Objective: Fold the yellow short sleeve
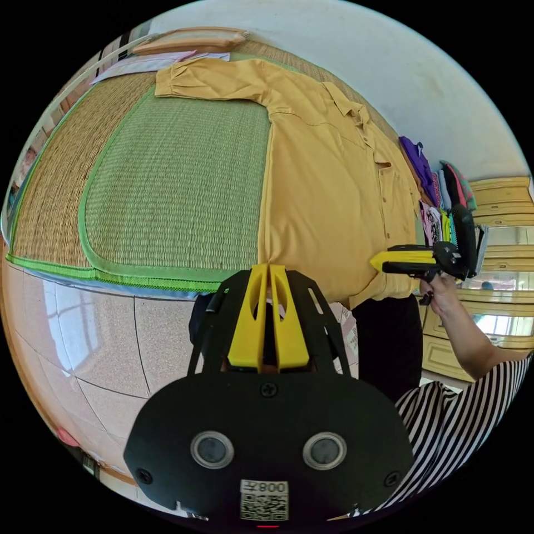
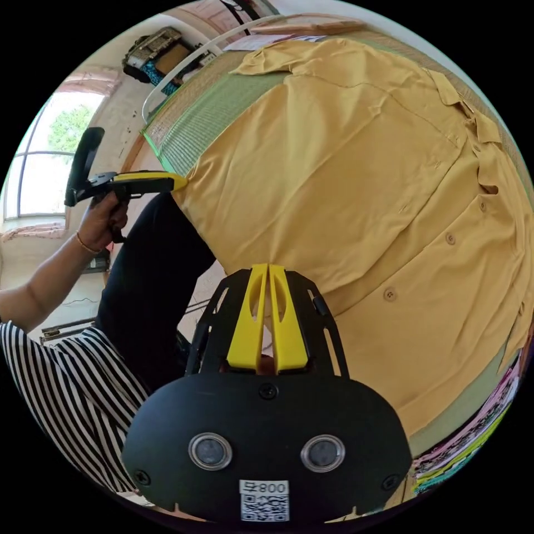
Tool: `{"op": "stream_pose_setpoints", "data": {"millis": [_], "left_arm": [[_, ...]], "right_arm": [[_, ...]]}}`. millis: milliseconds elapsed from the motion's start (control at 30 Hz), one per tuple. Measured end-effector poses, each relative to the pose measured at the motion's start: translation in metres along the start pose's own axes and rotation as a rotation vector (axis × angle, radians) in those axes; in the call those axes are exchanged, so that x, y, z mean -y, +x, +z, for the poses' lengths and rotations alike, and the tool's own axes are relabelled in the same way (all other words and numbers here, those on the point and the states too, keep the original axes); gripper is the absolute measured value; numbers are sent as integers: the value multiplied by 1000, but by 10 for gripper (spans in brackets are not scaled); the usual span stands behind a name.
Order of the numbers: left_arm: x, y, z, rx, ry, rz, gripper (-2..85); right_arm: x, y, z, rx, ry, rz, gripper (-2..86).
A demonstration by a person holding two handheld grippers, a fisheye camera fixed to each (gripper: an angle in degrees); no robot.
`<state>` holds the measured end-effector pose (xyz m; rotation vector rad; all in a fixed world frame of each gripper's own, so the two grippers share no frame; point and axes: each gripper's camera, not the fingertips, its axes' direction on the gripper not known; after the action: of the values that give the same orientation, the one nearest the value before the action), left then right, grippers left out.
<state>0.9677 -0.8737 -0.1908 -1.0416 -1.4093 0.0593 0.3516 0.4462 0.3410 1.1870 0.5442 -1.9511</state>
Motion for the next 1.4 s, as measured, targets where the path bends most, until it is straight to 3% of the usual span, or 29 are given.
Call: {"op": "stream_pose_setpoints", "data": {"millis": [433, 733, 967, 1167, 1400], "left_arm": [[34, 27, 12, 50, -12, 33, 13], [58, 73, -10, -18, 165, 42, 47], [189, 181, 27, -224, 189, 292, 66], [334, 269, 78, -130, 159, 421, 68], [443, 322, 119, -35, 162, 435, 65]], "right_arm": [[-50, 13, 17, 58, -52, 108, -1], [-75, 29, -15, -9, 159, 263, 56], [-50, 47, -6, -121, 213, 345, 76], [-44, 27, 26, -227, 198, 315, 60], [-56, 12, 51, -267, 235, 297, 49]]}}
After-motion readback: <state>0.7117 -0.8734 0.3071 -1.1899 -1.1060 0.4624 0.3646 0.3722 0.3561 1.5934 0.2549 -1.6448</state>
